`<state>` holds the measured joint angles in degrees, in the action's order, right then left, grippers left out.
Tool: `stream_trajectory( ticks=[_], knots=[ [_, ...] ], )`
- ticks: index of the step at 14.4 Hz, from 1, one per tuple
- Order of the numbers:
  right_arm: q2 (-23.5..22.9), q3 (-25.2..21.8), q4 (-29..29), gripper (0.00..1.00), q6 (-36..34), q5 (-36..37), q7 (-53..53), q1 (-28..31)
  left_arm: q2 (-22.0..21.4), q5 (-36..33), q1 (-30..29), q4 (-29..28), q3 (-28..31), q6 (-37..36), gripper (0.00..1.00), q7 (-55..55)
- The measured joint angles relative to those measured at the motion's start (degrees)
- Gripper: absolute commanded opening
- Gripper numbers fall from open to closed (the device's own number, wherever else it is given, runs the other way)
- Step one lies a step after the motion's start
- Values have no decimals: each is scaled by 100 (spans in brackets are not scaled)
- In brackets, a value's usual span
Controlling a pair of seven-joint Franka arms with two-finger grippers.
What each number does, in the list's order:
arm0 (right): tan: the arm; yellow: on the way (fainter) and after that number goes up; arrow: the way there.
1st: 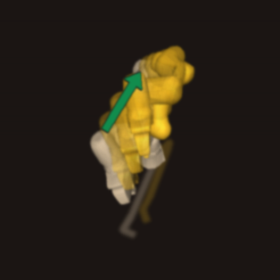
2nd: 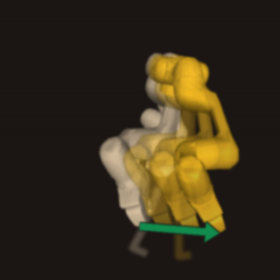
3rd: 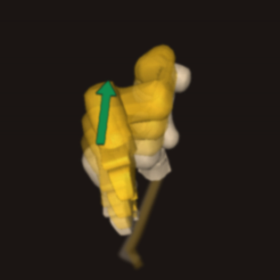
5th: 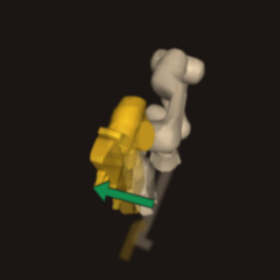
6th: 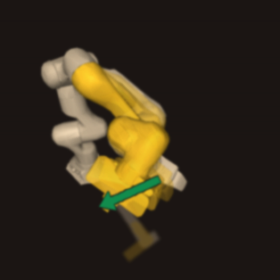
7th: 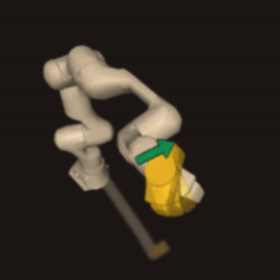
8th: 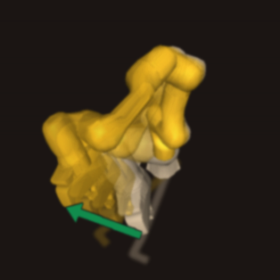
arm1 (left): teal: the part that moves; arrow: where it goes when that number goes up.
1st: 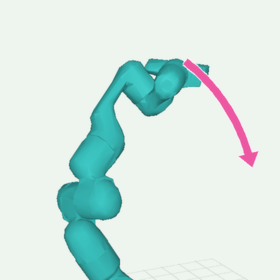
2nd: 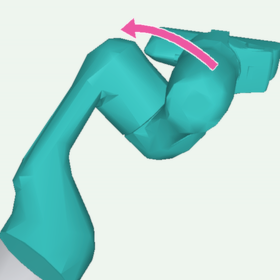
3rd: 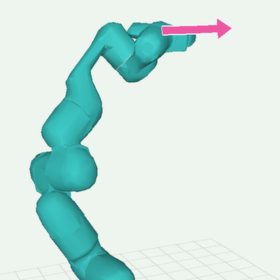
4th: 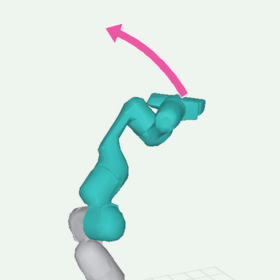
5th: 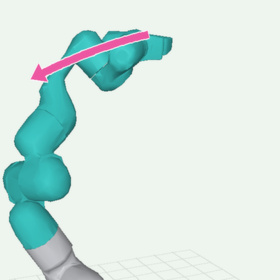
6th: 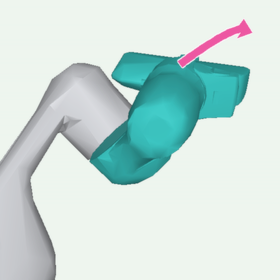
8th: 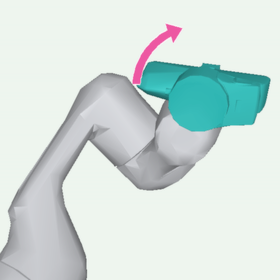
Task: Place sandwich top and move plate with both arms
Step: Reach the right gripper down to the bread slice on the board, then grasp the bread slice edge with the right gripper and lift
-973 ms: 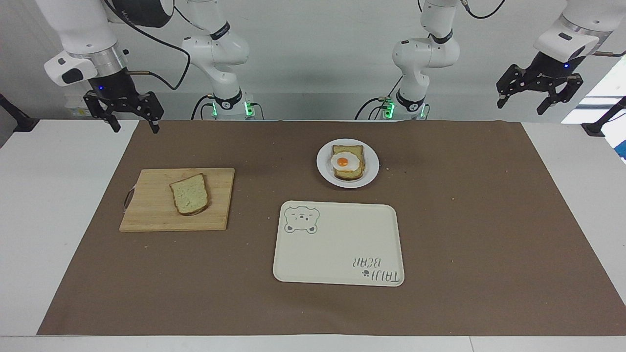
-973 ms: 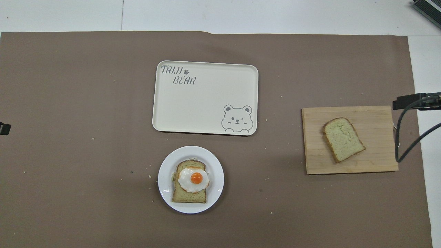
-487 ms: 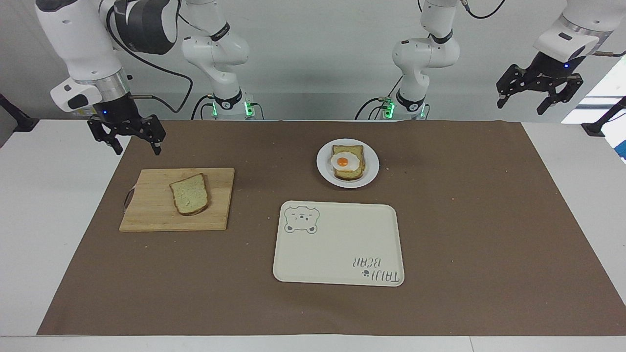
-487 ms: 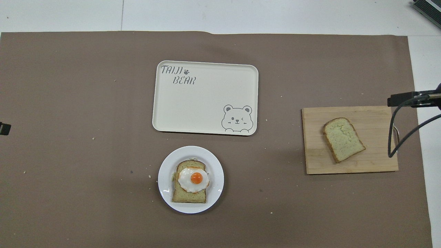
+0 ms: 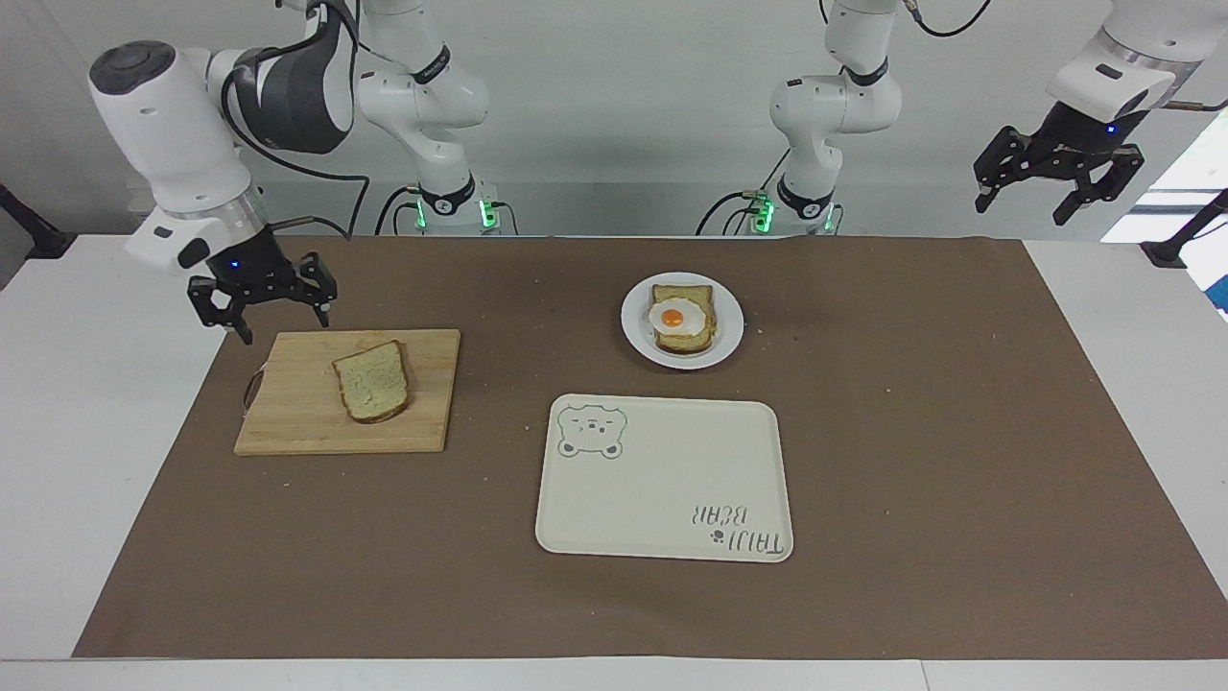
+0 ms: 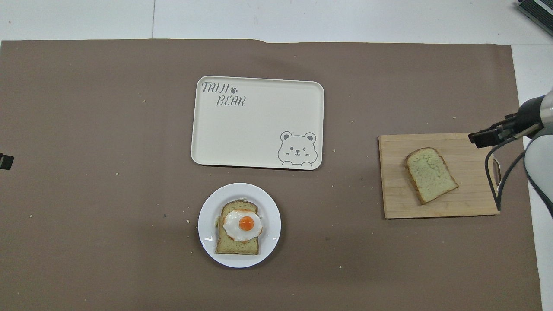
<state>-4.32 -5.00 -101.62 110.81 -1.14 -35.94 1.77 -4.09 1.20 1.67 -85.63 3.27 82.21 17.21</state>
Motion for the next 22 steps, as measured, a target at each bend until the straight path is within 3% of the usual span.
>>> stream_trajectory(
  ticks=[6,22],
  knots=[
    [-263,-6,-653,100,1175,-80,-1191,234,0,0,0,0,0,0,100,0],
    [-683,44,-1604,100,2336,-986,-1630,141,0,0,0,0,0,0,100,0]
  ],
)
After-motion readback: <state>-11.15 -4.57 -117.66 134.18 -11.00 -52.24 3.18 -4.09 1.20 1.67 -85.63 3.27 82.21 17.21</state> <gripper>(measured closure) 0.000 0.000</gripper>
